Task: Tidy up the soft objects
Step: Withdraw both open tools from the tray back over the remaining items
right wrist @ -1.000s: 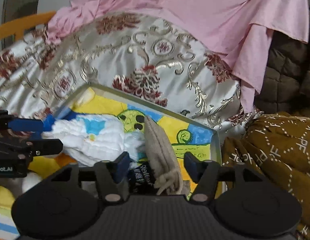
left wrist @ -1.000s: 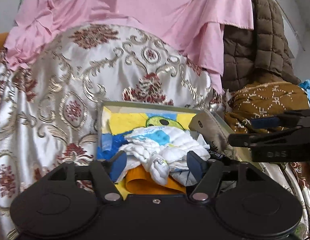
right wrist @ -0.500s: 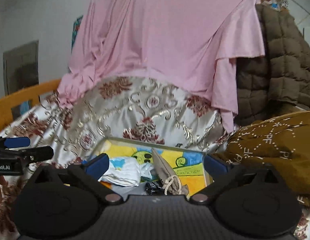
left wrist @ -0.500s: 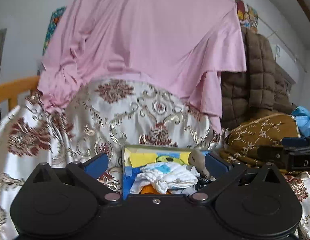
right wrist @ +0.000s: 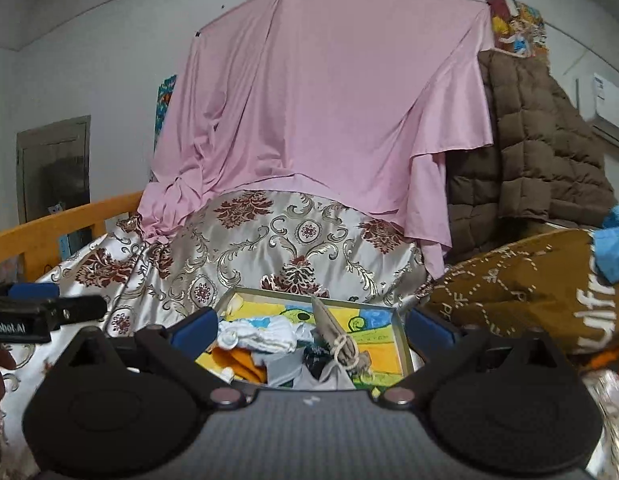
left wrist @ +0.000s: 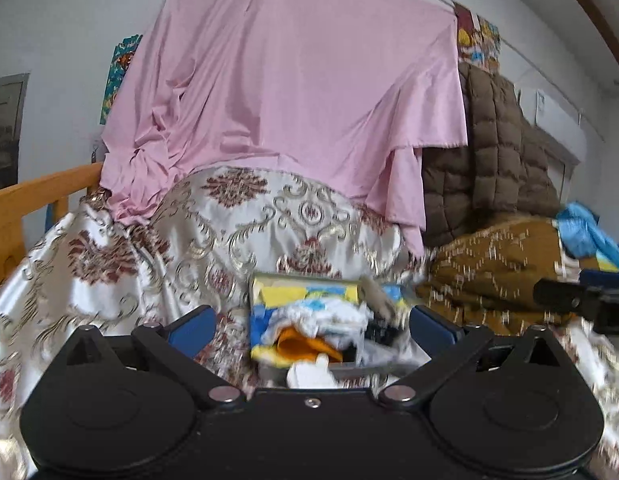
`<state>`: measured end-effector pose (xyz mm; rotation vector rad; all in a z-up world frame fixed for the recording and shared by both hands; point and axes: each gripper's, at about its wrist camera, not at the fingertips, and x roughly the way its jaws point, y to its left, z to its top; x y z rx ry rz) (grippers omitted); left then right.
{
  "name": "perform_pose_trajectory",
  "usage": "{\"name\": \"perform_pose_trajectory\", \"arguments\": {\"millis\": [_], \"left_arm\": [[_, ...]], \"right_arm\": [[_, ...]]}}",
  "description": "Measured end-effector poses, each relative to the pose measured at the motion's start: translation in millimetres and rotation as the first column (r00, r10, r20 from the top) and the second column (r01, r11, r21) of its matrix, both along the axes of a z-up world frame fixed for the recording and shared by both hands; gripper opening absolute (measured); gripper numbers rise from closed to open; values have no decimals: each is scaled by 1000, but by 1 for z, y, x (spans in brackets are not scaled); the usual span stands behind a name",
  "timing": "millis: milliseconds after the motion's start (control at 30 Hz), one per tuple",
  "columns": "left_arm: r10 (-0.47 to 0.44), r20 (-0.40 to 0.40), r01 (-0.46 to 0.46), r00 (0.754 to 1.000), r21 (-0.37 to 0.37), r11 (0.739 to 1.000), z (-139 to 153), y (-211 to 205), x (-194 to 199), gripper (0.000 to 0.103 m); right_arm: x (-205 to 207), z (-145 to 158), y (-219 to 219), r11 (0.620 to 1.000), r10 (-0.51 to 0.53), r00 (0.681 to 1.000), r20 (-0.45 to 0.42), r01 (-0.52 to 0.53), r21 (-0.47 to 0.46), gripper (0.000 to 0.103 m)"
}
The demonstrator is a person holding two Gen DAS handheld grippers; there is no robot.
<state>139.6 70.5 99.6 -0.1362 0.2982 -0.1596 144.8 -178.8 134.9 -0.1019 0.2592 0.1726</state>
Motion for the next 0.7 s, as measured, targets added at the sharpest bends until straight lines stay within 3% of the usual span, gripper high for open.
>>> {"name": "perform_pose_trajectory", "arguments": {"millis": [400,700], "left_arm": [[-19,-99,30,995,114,993,-41,-17,-61,102],[-46,-184,81,982,190,978,-72,-34,-81,102]], "right_arm": [[-86,-52,-13,989,-117,992,-48,121,90,103],[-106,-91,-24,982,-173,966,-193,185,45,103]]}}
